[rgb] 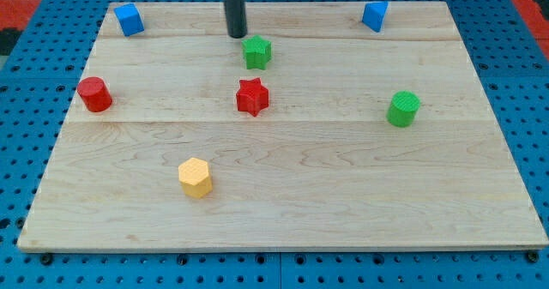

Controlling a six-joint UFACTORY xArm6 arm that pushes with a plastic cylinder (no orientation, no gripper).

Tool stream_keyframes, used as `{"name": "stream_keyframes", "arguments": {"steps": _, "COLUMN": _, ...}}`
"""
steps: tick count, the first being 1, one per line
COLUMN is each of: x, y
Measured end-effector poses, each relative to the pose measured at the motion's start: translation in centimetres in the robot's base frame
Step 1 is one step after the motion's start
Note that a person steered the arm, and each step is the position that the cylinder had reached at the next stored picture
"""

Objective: Push the green star towards the bottom right side of the board

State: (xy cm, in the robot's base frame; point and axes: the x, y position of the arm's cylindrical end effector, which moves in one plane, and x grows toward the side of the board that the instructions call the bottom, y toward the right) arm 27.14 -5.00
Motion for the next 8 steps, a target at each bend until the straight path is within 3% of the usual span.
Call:
{"name": "stream_keyframes", "arguments": {"steps": 3, "x": 4.9, "y": 0.4}}
{"name": "stream_keyframes", "arguments": {"steps": 4, "x": 7.1, "y": 5.7}}
{"name": "stream_keyframes", "arguments": {"steps": 5, "x": 6.2, "y": 10.1}}
{"name": "stream_keyframes", "arguments": {"steps": 6, "x": 7.3, "y": 11.8}}
{"name": "stream_keyframes", "arguments": {"steps": 7, "x": 15.6, "y": 14.5}}
{"name": "stream_keyframes", "arguments": {"steps": 8, "x": 16.0, "y": 13.1}}
